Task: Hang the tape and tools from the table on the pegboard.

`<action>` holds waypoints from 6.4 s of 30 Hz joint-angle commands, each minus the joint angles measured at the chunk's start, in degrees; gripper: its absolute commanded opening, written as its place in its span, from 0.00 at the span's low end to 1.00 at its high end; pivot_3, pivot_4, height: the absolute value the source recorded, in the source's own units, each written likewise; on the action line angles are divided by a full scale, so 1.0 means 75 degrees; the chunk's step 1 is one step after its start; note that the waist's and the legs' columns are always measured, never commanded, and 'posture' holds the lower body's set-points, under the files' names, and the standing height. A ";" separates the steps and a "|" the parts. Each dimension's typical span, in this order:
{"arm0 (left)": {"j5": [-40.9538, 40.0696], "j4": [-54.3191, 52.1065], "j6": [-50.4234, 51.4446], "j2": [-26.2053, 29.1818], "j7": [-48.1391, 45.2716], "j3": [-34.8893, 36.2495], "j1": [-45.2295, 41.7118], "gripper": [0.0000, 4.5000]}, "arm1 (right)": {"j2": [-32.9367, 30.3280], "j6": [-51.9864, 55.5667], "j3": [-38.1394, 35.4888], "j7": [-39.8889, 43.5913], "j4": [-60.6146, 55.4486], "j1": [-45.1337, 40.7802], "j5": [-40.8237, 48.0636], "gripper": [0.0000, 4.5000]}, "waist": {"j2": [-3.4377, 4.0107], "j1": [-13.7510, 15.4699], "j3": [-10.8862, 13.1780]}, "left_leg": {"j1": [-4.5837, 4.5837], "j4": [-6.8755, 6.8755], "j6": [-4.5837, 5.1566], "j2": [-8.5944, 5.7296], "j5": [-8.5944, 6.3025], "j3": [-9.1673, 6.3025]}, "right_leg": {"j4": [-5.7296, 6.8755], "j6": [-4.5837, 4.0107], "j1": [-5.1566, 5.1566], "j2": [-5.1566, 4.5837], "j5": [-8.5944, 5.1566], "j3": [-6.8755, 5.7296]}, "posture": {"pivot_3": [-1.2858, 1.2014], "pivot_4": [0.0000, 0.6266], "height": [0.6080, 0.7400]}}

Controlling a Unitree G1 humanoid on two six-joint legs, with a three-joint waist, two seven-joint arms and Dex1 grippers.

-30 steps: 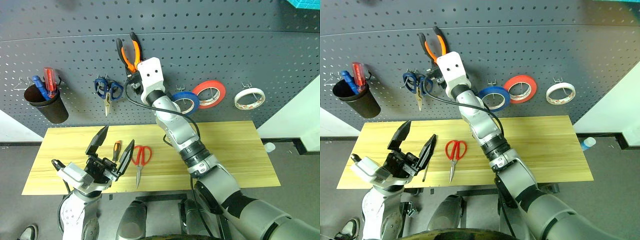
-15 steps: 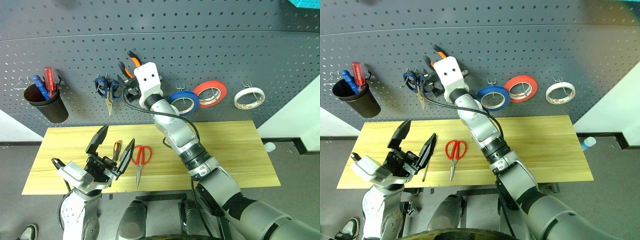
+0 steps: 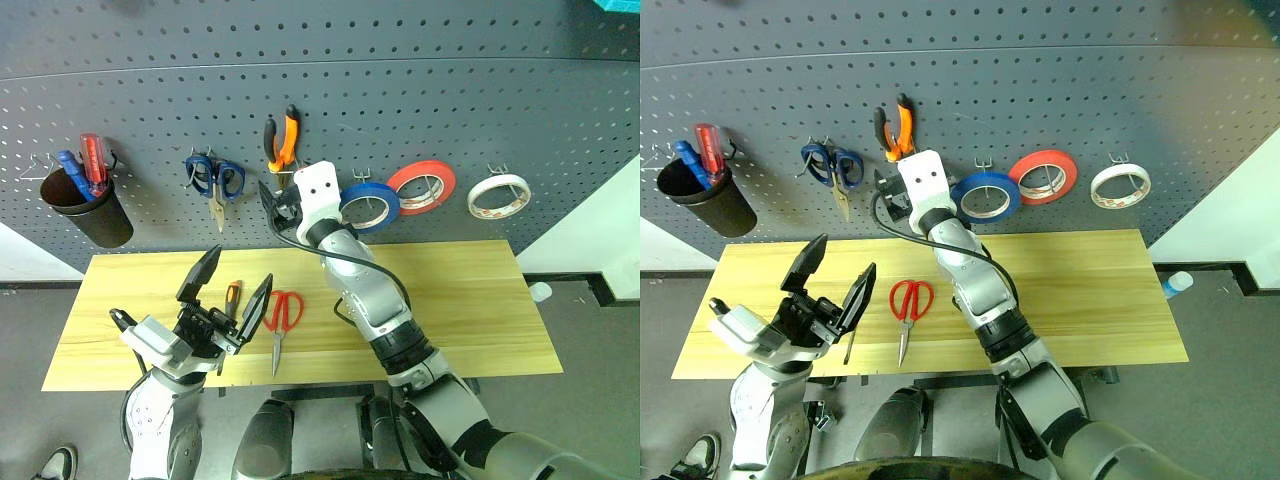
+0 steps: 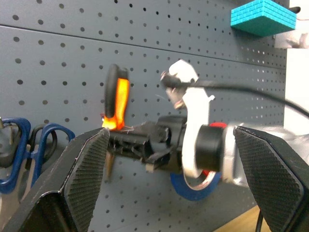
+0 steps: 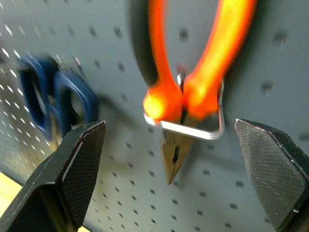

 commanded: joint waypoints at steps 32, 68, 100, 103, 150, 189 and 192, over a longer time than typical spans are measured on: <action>0.0190 0.2267 -0.0344 -0.0385 -0.0221 0.0269 -0.2124 0.96 | -0.1706 0.2681 -0.1970 0.2306 -0.5043 0.1895 0.1567 0.99 | -0.0065 0.0380 -0.0763 | 0.0138 0.0025 -0.0002 -0.0005 0.0001 0.0001 | -0.0082 0.0002 0.0195 0.0004 0.0048 0.0000 | 0.64 0.00 1.00; 0.2703 0.2092 0.7299 0.0053 0.2473 -0.0602 -0.2839 0.96 | -0.4539 0.2896 -0.2080 0.5603 -0.5478 0.3643 0.4107 0.99 | -0.0035 0.0386 -0.0881 | 0.0255 0.0022 0.0009 -0.0008 -0.0005 -0.0001 | -0.0115 0.0026 0.0320 0.0004 0.0042 0.0003 | 0.63 0.00 1.00; 0.2299 0.2127 1.5882 -0.0576 0.3700 -0.0658 -0.4844 0.96 | -0.4943 0.2519 -0.1701 0.5614 -0.5048 0.4136 0.3487 0.99 | -0.0038 0.0379 -0.0883 | 0.0255 0.0022 0.0007 -0.0017 -0.0004 -0.0006 | -0.0111 0.0027 0.0319 -0.0002 0.0042 0.0003 | 0.63 0.00 1.00; 0.2324 0.2297 1.5780 -0.0672 0.3787 -0.0617 -0.4884 0.96 | -0.5011 0.2555 -0.1722 0.5615 -0.5100 0.4200 0.3493 0.99 | -0.0038 0.0359 -0.0883 | 0.0257 0.0022 0.0007 -0.0017 -0.0004 -0.0006 | -0.0110 0.0027 0.0319 -0.0001 0.0042 0.0003 | 0.63 0.00 1.00; 0.3205 0.5243 1.3752 -0.1478 0.4591 -0.1069 -0.5181 0.96 | -0.4979 0.3307 -0.1716 0.4871 -0.6117 0.4312 0.3893 0.99 | -0.0018 0.0102 -0.0931 | 0.0267 0.0026 0.0007 -0.0023 -0.0003 -0.0007 | -0.0110 0.0028 0.0334 -0.0004 0.0042 0.0004 | 0.61 0.00 1.00; 0.3203 0.4942 1.3769 -0.1734 0.5036 -0.0514 -0.4546 0.21 | -0.5232 0.3444 -0.1756 0.4989 -0.5949 0.4079 0.4109 1.00 | 0.0000 -0.0028 -0.0942 | 0.0273 0.0024 0.0007 -0.0026 -0.0004 -0.0007 | -0.0111 0.0039 0.0338 -0.0007 0.0033 0.0005 | 0.62 0.02 1.00; 0.3209 0.4895 1.3682 -0.1687 0.4968 -0.0606 -0.4545 0.21 | -0.5221 0.3421 -0.1752 0.5041 -0.5886 0.4032 0.4107 1.00 | 0.0005 -0.0023 -0.0946 | 0.0273 0.0024 0.0007 -0.0026 -0.0004 -0.0007 | -0.0111 0.0039 0.0338 -0.0007 0.0034 0.0005 | 0.62 0.01 1.00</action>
